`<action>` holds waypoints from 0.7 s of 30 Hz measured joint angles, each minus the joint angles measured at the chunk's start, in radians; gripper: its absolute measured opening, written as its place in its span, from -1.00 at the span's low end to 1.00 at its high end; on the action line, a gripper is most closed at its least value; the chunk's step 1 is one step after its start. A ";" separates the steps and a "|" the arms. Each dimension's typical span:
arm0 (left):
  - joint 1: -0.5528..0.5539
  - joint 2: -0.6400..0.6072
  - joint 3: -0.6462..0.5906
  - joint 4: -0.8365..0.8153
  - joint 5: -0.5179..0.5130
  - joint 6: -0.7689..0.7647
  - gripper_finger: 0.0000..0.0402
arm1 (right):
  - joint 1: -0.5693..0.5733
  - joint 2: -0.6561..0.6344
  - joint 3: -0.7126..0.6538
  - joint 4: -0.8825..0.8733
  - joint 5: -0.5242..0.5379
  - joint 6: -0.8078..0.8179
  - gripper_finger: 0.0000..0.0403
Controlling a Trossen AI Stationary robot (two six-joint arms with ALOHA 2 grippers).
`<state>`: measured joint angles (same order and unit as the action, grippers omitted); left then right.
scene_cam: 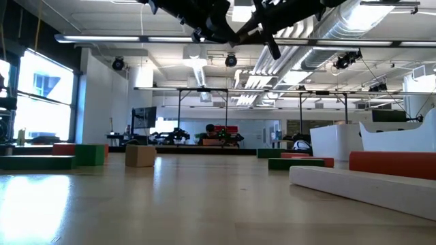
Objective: Sort & place blocks by color
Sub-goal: Put the brown block into the top white bin
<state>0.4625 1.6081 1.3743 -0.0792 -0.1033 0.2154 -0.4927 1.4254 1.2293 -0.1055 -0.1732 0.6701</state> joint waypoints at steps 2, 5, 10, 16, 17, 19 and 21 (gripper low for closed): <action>0.000 0.000 0.000 0.000 0.004 0.008 -0.37 | 0.000 0.000 0.000 0.000 0.001 -0.030 -0.86; 0.000 0.000 0.000 -0.001 0.007 0.001 -0.33 | 0.000 0.000 0.000 -0.009 0.002 -0.041 -0.85; -0.001 -0.003 0.000 0.002 0.018 -0.003 -0.26 | -0.007 0.003 0.000 -0.048 0.020 -0.069 -0.85; -0.001 -0.003 0.000 -0.009 0.017 -0.011 -0.11 | -0.040 0.002 0.000 -0.164 0.047 -0.106 -0.85; 0.001 -0.003 0.000 -0.013 0.016 -0.022 -0.08 | -0.048 -0.001 0.000 -0.201 0.053 -0.116 -0.85; 0.008 -0.003 0.000 -0.023 0.015 -0.051 -0.03 | -0.064 -0.009 0.000 -0.284 0.076 -0.134 -0.85; 0.019 -0.003 0.000 -0.036 0.014 -0.080 0.00 | -0.081 -0.019 0.000 -0.374 0.108 -0.150 -0.85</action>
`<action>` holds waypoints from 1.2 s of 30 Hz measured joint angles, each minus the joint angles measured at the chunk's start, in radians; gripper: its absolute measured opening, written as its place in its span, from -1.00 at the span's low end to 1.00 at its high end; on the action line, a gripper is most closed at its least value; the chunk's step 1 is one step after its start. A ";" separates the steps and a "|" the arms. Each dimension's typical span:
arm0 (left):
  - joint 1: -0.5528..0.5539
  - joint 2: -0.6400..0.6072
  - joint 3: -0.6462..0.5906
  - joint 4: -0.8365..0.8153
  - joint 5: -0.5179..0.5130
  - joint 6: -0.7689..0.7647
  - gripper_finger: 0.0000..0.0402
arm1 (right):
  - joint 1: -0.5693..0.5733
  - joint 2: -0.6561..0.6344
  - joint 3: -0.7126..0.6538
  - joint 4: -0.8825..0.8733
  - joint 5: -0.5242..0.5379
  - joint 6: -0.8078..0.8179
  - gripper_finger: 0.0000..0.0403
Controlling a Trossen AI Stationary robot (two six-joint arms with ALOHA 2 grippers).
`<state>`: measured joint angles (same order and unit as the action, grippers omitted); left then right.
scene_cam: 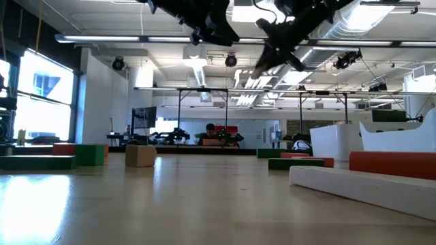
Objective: Sort & place blocks by color
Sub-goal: Put the brown block into the top white bin
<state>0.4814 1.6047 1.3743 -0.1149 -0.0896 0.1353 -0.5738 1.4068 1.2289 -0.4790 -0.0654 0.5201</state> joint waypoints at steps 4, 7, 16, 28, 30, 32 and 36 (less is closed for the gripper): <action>0.019 0.000 0.000 -0.050 -0.004 -0.013 0.01 | -0.028 -0.030 0.000 -0.181 0.085 -0.035 -0.84; 0.030 0.001 0.000 -0.088 -0.004 -0.041 0.00 | -0.044 -0.049 0.000 -0.311 0.143 -0.052 -0.85; 0.037 0.002 0.000 -0.136 -0.021 -0.054 0.00 | -0.049 -0.060 0.000 -0.633 0.317 -0.049 -0.84; 0.037 0.002 0.000 -0.136 -0.027 -0.054 0.00 | -0.050 -0.060 -0.087 -0.736 0.394 0.043 -0.84; 0.037 0.002 0.000 -0.136 -0.027 -0.054 0.00 | -0.050 -0.060 -0.151 -0.688 0.373 0.048 -0.84; 0.037 0.002 0.000 -0.136 -0.027 -0.054 0.00 | -0.053 -0.060 -0.197 -0.647 0.362 0.048 -0.84; 0.037 0.002 0.000 -0.135 -0.027 -0.054 0.00 | -0.076 -0.060 -0.262 -0.576 0.320 0.045 -0.84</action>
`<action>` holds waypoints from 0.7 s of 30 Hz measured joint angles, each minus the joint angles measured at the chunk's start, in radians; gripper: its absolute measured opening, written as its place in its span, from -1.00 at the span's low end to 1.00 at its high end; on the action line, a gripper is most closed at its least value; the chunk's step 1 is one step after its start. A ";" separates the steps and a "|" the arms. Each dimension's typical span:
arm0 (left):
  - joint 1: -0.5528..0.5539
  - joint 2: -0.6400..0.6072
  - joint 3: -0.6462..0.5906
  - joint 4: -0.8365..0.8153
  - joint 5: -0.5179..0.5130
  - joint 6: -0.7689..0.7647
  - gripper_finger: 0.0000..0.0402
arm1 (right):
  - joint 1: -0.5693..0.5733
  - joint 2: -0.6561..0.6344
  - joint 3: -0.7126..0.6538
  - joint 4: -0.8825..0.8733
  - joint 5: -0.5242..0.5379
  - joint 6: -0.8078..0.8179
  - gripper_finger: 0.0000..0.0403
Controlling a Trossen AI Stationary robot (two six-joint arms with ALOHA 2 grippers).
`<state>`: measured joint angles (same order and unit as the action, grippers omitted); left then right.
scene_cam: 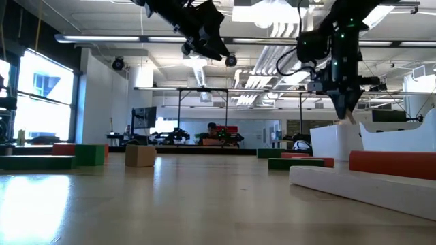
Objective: Sort & place blocks by color
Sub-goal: Put the brown block into the top white bin, then put the orange block into the bottom white bin
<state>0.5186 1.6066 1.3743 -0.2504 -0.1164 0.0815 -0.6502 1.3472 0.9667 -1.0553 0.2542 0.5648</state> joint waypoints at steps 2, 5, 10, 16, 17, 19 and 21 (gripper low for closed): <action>0.000 0.000 0.000 0.000 0.000 0.000 0.00 | -0.013 0.000 -0.028 0.019 -0.015 0.003 -0.83; 0.000 0.000 0.000 0.000 0.000 0.000 0.00 | -0.029 0.000 -0.068 0.052 -0.032 0.000 -0.82; 0.000 0.000 0.000 0.000 0.000 0.000 0.00 | -0.044 0.000 -0.105 0.072 -0.073 -0.003 -0.78; 0.000 0.000 0.000 0.000 0.000 0.000 0.00 | -0.044 0.000 -0.106 0.079 -0.067 -0.005 -0.63; 0.000 0.000 0.000 0.000 0.000 0.000 0.00 | -0.044 0.000 -0.106 0.079 -0.066 -0.008 -0.60; 0.000 0.000 0.000 -0.001 0.000 0.000 0.00 | -0.044 0.000 -0.106 0.086 -0.064 -0.021 -0.53; 0.000 0.000 0.000 -0.007 0.000 0.000 0.00 | -0.044 0.000 -0.106 0.097 -0.063 -0.023 -0.45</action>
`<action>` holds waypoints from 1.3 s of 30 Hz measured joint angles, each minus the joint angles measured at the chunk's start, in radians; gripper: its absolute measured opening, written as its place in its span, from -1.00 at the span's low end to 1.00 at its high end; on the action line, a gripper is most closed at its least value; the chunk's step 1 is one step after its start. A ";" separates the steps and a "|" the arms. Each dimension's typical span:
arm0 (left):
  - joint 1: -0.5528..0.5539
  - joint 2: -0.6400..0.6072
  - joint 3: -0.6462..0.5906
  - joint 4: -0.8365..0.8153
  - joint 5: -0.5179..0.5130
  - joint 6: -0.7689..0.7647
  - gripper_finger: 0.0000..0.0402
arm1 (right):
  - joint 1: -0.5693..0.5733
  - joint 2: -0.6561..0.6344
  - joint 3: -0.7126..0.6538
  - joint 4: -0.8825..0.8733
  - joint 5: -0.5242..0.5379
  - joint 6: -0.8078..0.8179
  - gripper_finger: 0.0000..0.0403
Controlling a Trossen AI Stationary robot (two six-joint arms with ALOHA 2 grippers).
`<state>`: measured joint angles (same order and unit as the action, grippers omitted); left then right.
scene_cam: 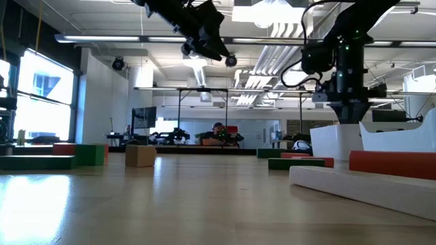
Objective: Sort & place blocks by color
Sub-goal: Put the orange block into the bottom white bin
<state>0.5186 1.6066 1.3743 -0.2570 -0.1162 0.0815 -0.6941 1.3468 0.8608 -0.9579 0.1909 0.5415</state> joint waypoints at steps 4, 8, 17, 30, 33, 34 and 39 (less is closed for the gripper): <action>0.000 0.000 0.000 -0.031 0.000 0.000 0.00 | 0.000 0.000 0.000 0.037 0.010 0.003 -0.31; 0.001 0.001 0.000 -0.067 -0.003 0.014 0.00 | 0.000 0.000 0.004 0.049 0.009 0.026 -0.23; 0.011 0.001 0.000 -0.071 -0.030 0.050 0.00 | 0.000 0.000 0.126 -0.045 -0.023 0.080 -0.21; 0.011 0.001 0.000 -0.110 -0.054 0.030 0.00 | 0.019 0.000 0.254 -0.054 -0.140 0.197 -0.21; 0.012 0.001 0.000 -0.146 -0.054 0.026 0.00 | 0.047 0.000 0.254 0.013 -0.176 0.216 -0.21; 0.012 0.001 0.000 -0.162 -0.054 0.026 0.00 | 0.061 0.000 0.254 0.035 -0.178 0.224 -0.21; 0.012 0.001 0.000 -0.241 -0.056 0.026 0.00 | 0.122 0.000 0.254 0.165 -0.175 0.266 -0.21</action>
<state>0.5304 1.6073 1.3743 -0.4982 -0.1719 0.1070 -0.5720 1.3468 1.1152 -0.7932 0.0159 0.8073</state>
